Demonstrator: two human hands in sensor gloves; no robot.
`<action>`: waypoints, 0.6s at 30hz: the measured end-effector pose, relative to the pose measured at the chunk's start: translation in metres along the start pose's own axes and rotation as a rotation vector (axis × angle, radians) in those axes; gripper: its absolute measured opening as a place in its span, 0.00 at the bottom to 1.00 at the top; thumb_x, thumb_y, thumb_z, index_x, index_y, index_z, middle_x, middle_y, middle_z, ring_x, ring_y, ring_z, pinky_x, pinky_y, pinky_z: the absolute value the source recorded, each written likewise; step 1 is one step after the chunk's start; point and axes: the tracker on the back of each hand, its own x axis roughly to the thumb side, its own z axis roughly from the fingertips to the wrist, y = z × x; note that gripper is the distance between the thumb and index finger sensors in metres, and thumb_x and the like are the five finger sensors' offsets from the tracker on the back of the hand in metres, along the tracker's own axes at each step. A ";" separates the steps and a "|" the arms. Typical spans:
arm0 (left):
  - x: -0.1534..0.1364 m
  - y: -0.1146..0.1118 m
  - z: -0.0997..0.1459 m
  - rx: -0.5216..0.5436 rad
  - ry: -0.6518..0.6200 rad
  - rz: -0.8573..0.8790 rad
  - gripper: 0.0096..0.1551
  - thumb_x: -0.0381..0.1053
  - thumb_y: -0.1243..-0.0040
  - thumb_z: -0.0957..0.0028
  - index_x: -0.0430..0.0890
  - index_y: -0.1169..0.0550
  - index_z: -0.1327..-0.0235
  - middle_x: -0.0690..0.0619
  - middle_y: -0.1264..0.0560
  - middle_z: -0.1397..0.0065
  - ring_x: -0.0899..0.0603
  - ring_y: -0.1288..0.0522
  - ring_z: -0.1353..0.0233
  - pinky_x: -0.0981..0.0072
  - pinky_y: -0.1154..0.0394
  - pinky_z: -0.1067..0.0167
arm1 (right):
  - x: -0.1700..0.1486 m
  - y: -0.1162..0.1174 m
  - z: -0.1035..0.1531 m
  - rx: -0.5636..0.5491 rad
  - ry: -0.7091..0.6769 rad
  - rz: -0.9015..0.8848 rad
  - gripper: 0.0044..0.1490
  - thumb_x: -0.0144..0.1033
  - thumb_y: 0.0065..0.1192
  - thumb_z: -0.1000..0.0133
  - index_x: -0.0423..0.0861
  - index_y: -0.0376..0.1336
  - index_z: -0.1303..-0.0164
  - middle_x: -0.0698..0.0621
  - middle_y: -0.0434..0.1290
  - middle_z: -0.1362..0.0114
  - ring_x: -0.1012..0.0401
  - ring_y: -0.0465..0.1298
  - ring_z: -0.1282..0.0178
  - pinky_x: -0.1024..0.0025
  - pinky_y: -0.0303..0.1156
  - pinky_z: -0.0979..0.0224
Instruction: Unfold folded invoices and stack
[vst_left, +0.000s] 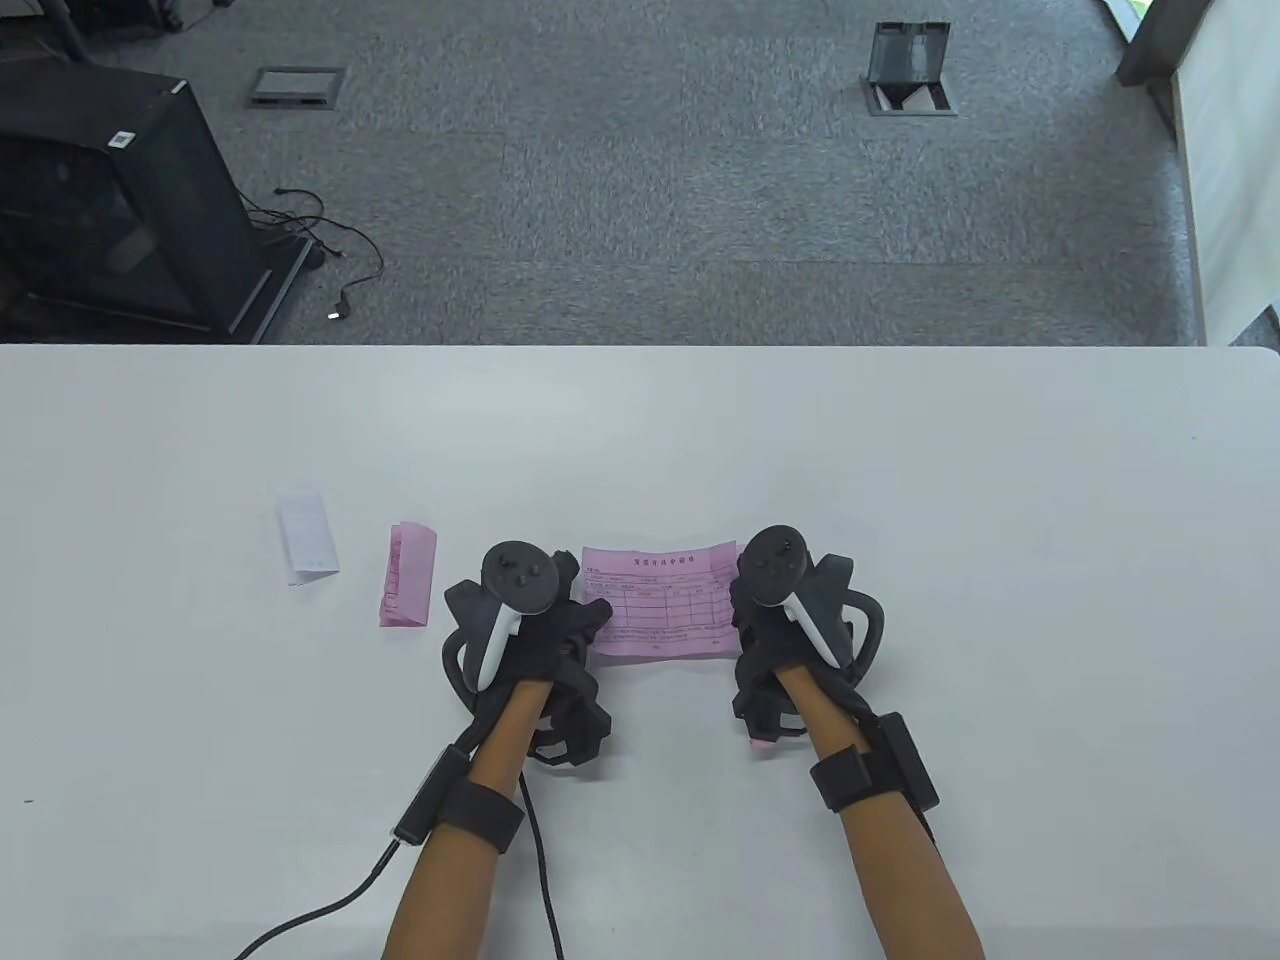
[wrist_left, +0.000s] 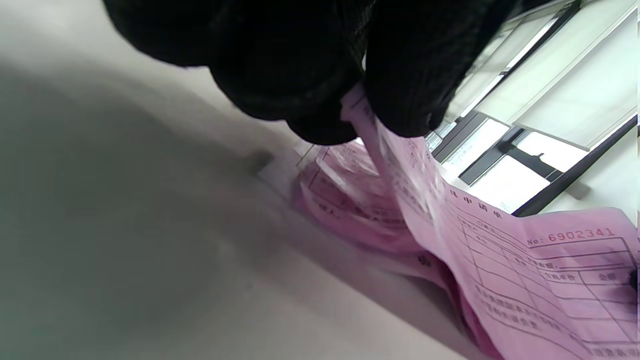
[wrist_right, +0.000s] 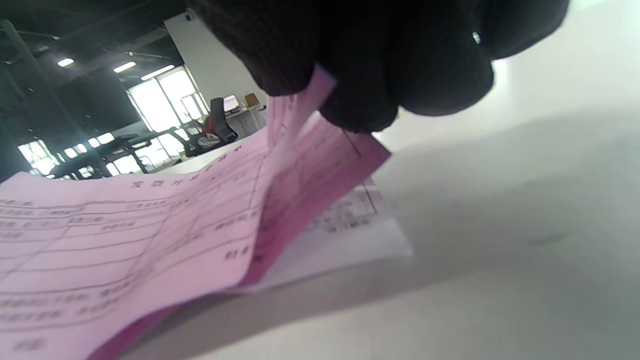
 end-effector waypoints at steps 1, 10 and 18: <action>0.001 -0.002 -0.003 -0.012 0.010 -0.020 0.43 0.54 0.27 0.49 0.47 0.33 0.22 0.50 0.15 0.48 0.50 0.18 0.58 0.60 0.20 0.56 | 0.000 0.003 -0.003 0.016 0.021 0.019 0.24 0.41 0.62 0.46 0.49 0.66 0.40 0.53 0.79 0.50 0.54 0.78 0.50 0.45 0.65 0.28; 0.005 -0.010 -0.022 -0.083 0.103 -0.154 0.48 0.58 0.28 0.49 0.46 0.37 0.20 0.56 0.17 0.52 0.51 0.20 0.58 0.59 0.21 0.56 | -0.005 0.015 -0.015 0.027 0.091 0.103 0.24 0.42 0.63 0.46 0.48 0.67 0.41 0.54 0.80 0.52 0.54 0.79 0.52 0.46 0.66 0.29; 0.016 -0.007 -0.020 0.001 0.157 -0.499 0.57 0.68 0.31 0.55 0.51 0.43 0.16 0.50 0.24 0.38 0.44 0.23 0.44 0.50 0.26 0.42 | -0.003 0.019 -0.015 0.025 0.145 0.345 0.34 0.54 0.62 0.48 0.49 0.63 0.35 0.56 0.77 0.51 0.54 0.77 0.49 0.44 0.63 0.28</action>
